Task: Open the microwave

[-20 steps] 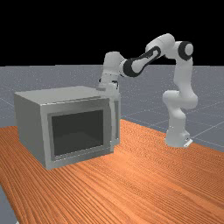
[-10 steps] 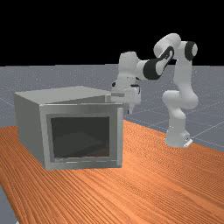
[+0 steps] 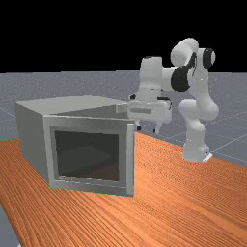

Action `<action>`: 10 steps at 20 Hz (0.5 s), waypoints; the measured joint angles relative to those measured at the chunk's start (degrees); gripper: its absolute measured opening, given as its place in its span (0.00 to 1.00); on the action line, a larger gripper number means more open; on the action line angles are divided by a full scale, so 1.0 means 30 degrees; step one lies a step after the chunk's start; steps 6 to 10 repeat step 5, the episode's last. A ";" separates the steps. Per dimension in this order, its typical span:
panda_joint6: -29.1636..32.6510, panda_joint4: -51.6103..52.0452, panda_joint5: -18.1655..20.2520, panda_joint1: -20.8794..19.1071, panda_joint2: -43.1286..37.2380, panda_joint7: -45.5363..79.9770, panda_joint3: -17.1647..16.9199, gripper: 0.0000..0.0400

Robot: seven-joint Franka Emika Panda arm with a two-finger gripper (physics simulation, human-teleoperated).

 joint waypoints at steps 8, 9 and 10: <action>-0.0099 0.4607 -0.1972 0.0834 0.3683 0.0026 -0.1333 0.61; -0.0099 0.4607 -0.1972 0.0834 0.3683 0.0026 -0.1333 0.61; -0.0099 0.4607 -0.1972 0.0834 0.3683 0.0026 -0.1333 0.61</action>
